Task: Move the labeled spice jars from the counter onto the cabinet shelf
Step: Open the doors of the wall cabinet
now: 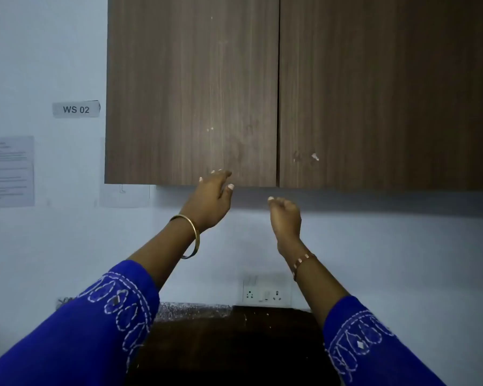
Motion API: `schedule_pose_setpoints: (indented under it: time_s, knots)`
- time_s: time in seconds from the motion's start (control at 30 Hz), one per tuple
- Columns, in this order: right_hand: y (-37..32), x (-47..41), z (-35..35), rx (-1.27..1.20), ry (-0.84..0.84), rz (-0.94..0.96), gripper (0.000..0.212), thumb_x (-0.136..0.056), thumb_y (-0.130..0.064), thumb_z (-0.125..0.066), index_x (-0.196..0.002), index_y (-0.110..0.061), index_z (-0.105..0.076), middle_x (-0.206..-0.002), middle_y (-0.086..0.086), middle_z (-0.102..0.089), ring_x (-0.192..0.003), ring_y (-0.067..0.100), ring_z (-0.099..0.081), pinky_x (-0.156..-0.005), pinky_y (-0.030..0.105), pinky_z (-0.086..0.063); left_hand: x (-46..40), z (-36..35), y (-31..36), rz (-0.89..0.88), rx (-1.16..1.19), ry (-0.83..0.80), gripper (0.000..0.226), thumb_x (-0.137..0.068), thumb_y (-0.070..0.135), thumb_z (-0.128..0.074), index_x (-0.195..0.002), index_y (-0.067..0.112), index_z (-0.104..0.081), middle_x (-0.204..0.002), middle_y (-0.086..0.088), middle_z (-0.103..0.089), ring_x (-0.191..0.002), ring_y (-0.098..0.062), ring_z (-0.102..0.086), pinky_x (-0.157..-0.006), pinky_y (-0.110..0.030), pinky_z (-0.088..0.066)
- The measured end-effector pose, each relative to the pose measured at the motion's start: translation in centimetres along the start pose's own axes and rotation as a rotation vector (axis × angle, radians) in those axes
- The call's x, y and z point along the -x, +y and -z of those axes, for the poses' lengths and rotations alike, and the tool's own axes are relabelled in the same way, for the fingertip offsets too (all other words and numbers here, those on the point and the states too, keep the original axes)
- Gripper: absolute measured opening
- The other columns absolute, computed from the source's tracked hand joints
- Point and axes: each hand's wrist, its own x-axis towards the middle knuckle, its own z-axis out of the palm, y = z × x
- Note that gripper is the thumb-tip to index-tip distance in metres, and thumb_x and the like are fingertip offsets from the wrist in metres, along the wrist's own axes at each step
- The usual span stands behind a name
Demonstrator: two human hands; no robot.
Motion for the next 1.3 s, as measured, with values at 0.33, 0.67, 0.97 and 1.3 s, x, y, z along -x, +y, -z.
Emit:
schedule_pose_setpoints:
  time_s: [0.33, 0.67, 0.97, 1.3]
  knots:
    - [1.6, -7.9, -5.8, -0.411, 0.013, -0.219, 0.052, -0.088, -0.022, -0.063, -0.118, 0.019, -0.05, -0.102, 0.023, -0.066, -0.093, 0.036, -0.064, -0.093, 0.039, -0.049, -6.1, -1.6, -4.4, 0.004, 0.192, 0.054, 0.041, -0.099, 0.017, -0.036, -0.139, 0.008, -0.039, -0.146, -0.01, -0.04, -0.137, -0.023, -0.034, -0.11, -0.03, -0.027]
    - [2.0, -9.2, -6.4, -0.763, -0.081, -0.227, 0.03, -0.09, -0.014, -0.06, -0.115, 0.0, -0.053, -0.097, 0.015, -0.062, -0.094, 0.026, -0.061, -0.098, 0.04, -0.047, -8.8, -3.6, -5.2, -0.014, 0.223, 0.046, 0.04, -0.098, 0.014, -0.04, -0.137, 0.005, -0.041, -0.141, -0.013, -0.046, -0.13, -0.026, -0.043, -0.102, -0.028, -0.035]
    - [0.8, -4.4, -5.2, -0.766, -0.145, -0.027, 0.034, -0.089, -0.007, -0.058, -0.122, 0.0, -0.051, -0.113, 0.016, -0.062, -0.095, 0.025, -0.065, -0.092, 0.04, -0.052, -8.8, -3.2, -1.8, -0.094, 0.176, 0.148, 0.054, -0.096, 0.015, -0.044, -0.144, 0.003, -0.025, -0.156, -0.013, -0.017, -0.146, -0.024, -0.011, -0.12, -0.04, -0.014]
    - [-3.1, 4.3, -5.9, -0.673, 0.024, 0.117, 0.034, -0.083, 0.004, -0.061, -0.117, -0.003, -0.058, -0.11, 0.013, -0.066, -0.1, 0.027, -0.064, -0.082, 0.037, -0.056, -7.6, 1.0, 6.0, -0.086, 0.113, 0.317, 0.088, -0.086, 0.036, -0.059, -0.147, 0.003, -0.006, -0.158, -0.015, 0.001, -0.147, -0.027, 0.003, -0.12, -0.04, -0.002]
